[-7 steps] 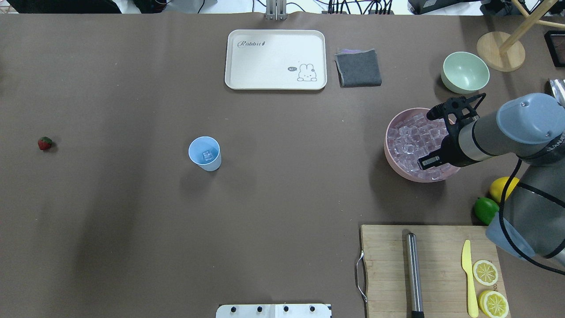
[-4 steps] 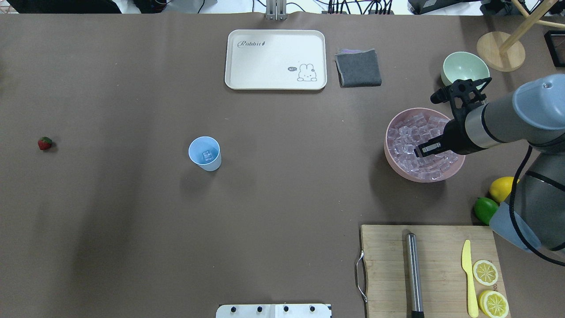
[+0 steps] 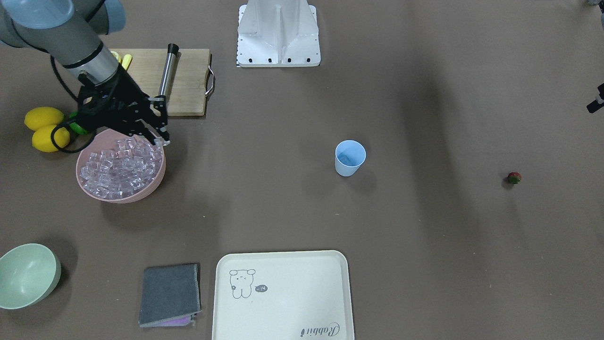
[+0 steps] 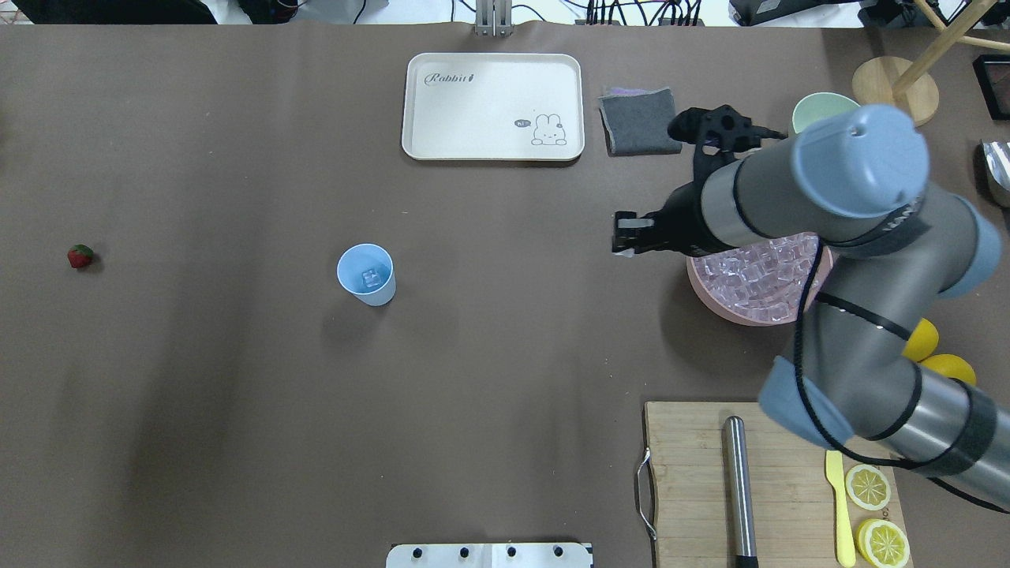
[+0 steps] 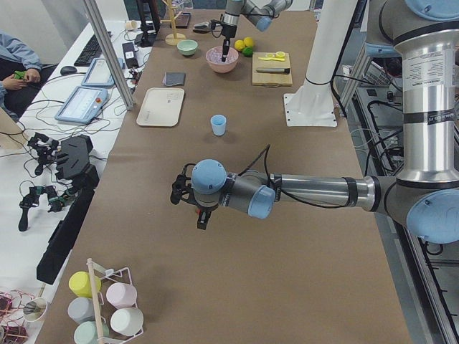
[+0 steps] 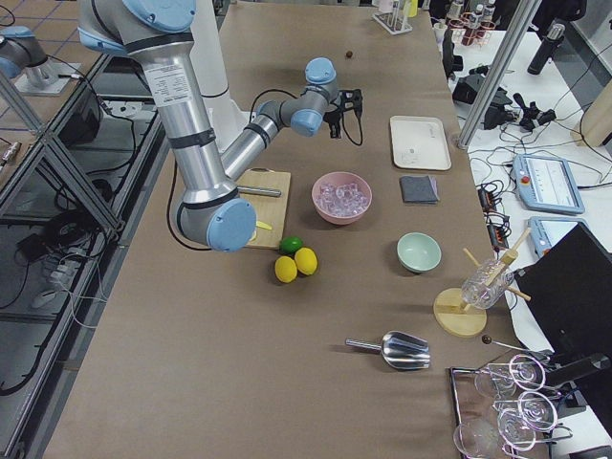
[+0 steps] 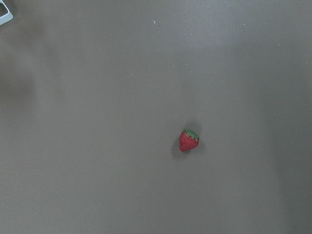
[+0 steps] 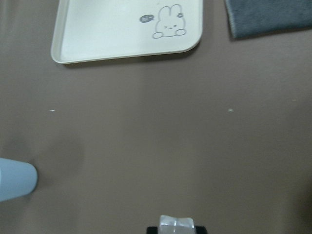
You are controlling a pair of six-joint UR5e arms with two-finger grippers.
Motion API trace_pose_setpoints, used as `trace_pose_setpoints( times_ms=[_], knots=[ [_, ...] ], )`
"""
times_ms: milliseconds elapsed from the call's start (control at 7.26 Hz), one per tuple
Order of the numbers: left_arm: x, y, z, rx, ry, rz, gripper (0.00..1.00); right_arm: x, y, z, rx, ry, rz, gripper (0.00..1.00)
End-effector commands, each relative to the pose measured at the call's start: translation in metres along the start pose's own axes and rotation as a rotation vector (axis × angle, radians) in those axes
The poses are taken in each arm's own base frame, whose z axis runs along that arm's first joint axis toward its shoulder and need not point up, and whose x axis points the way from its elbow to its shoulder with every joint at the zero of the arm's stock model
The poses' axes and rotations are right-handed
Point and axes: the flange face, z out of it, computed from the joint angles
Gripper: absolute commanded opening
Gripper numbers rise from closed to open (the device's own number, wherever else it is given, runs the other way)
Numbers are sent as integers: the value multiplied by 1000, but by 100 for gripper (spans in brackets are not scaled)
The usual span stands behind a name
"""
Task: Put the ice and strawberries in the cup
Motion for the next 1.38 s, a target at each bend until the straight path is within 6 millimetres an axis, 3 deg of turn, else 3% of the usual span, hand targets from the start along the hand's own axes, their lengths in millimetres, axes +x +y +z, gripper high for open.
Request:
trace_pose_setpoints(
  times_ms=[0,138,276,551,689,965,1102,1240],
  knots=[
    [-1,1,1,-2,0,-2,98,-124,4,29,9,38,46,0],
    [-1,1,0,0,0,-2,98,-176,15,51,34,54,99,0],
    [-1,1,0,0,0,-2,98,-211,31,74,85,77,104,0],
    [-1,1,0,0,0,-3,98,-288,21,121,104,166,204,0],
    [0,1,0,-1,-2,-2,98,-320,30,144,153,205,218,0],
    [0,0,0,0,-1,-1,98,-324,51,156,170,213,199,0],
    [0,0,0,0,-1,-1,98,-323,50,154,180,208,199,43],
    [0,1,0,-2,0,-4,98,-319,48,154,198,207,198,99]
  ],
)
